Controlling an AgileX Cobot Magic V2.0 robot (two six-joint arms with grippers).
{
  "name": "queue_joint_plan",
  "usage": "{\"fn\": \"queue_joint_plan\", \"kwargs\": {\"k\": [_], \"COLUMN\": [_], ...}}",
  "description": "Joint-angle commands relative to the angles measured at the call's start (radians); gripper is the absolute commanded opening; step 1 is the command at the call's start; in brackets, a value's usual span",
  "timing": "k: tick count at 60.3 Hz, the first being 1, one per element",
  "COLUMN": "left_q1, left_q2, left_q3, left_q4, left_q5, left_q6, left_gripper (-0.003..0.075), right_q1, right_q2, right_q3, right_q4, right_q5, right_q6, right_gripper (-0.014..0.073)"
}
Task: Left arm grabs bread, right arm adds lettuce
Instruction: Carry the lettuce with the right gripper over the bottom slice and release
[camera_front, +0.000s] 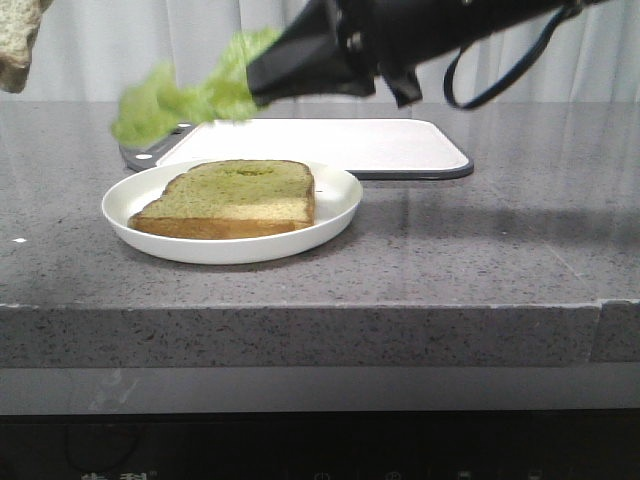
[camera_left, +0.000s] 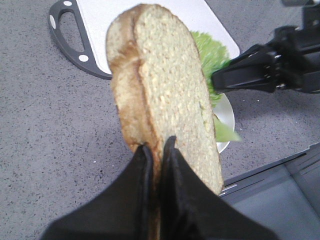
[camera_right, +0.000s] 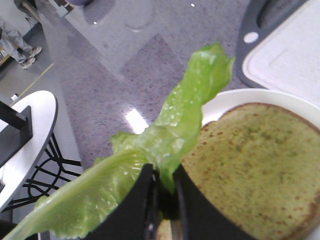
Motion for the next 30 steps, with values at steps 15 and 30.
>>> {"fn": "queue_joint_plan", "kwargs": {"k": [15,30], "left_q1": [0.001,0.001], "left_q2": [-0.004,-0.004], "left_q3": [-0.021,-0.018], "left_q4": [-0.021,-0.014], "left_q5": [-0.069,-0.069], "left_q6": [-0.003,-0.003], "left_gripper": [-0.0020,-0.0020], "right_q1": [0.001,-0.002], "right_q2": [0.002,-0.030], "right_q3": [-0.021,-0.021], "right_q4": [0.045,-0.037], "right_q5": [-0.042,-0.094], "right_q6": [-0.021,0.017], "right_gripper": [-0.0003,0.0340]}}
